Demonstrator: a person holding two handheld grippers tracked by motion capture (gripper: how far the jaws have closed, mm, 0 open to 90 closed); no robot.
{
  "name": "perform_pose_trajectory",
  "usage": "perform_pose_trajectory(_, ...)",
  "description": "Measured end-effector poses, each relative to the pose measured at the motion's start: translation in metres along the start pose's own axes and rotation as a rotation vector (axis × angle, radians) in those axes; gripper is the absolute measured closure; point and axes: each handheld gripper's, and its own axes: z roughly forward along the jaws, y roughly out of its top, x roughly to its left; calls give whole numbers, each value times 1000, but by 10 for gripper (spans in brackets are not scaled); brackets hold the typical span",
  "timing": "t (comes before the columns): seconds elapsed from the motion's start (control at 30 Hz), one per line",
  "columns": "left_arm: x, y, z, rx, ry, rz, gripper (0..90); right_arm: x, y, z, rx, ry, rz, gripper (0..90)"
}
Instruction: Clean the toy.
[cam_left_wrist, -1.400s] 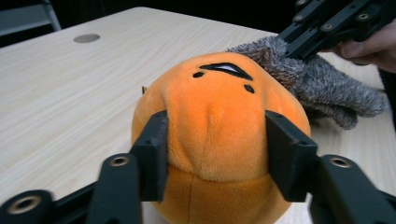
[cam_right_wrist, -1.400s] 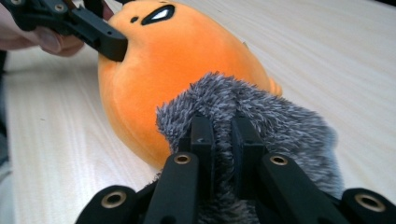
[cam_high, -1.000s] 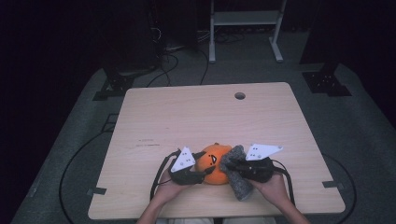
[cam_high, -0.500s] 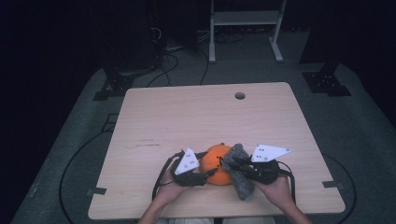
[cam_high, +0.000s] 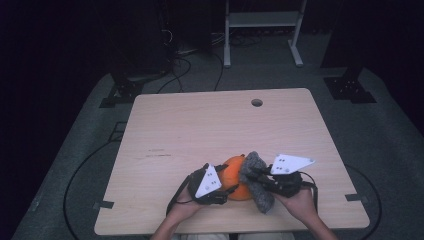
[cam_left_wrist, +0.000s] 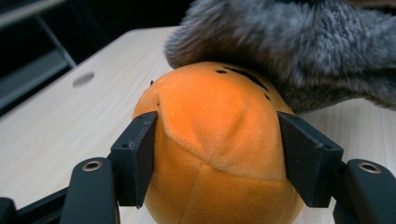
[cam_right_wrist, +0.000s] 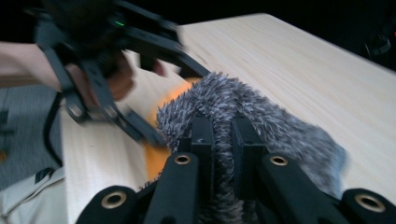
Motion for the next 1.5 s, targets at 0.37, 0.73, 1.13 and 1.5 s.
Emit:
perform_pose_trajectory(0.37,16,-12,-7,-4,-54,-175,208,-16,-23,16,49,17,130,809)
perform_pose_trajectory(0.73,25,-26,-12,26,-53,-226,380,-16,-33,21,77,22,151,809)
perform_pose_trajectory(1.13,33,-30,-11,35,-55,-331,333,-32,-47,20,75,23,249,809)
perform_pose_trajectory(1.5,34,-38,-19,50,-76,-317,365,-25,-42,21,76,60,220,808)
